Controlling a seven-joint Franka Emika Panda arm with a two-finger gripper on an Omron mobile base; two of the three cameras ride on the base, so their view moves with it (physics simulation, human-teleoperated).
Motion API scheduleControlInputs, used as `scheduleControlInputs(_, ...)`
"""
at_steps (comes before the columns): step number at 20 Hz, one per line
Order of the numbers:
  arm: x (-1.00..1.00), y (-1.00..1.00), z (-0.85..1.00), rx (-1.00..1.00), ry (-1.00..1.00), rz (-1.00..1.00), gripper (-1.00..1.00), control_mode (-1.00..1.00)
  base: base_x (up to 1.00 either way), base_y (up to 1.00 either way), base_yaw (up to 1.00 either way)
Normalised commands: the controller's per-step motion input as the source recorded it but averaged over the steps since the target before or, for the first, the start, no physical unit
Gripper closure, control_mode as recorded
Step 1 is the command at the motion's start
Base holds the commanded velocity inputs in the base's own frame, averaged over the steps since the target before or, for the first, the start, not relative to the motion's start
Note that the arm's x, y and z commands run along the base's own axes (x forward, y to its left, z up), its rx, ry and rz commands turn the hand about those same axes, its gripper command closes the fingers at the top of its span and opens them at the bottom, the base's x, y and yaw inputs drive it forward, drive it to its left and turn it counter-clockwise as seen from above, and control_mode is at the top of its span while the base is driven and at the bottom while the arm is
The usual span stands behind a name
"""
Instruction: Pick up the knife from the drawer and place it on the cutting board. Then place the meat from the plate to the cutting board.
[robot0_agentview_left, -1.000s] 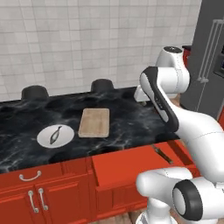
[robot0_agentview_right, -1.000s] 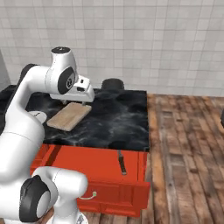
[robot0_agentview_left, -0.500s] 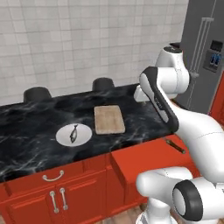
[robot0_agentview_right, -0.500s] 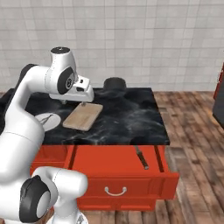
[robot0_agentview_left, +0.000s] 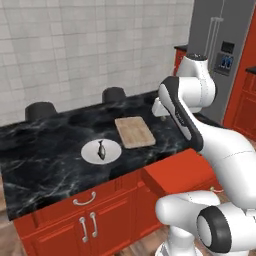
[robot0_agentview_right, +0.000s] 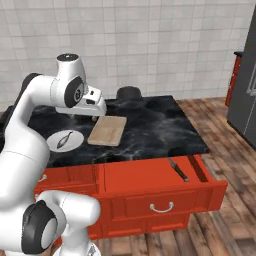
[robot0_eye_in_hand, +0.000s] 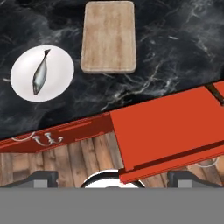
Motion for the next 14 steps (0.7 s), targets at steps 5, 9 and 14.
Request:
scheduleControlInputs(5, 0.0, 0.0, 0.0, 0.0, 0.0, 0.0, -1.0, 1.0, -0.03, 0.62, -0.32)
scheduleControlInputs(9, 0.0, 0.0, 0.0, 0.0, 0.0, 0.0, -1.0, 1.0, 0.0, 0.52, -0.37)
scheduleControlInputs(14, 0.0, 0.0, 0.0, 0.0, 0.0, 0.0, -1.0, 1.0, 0.04, 0.47, -0.36)
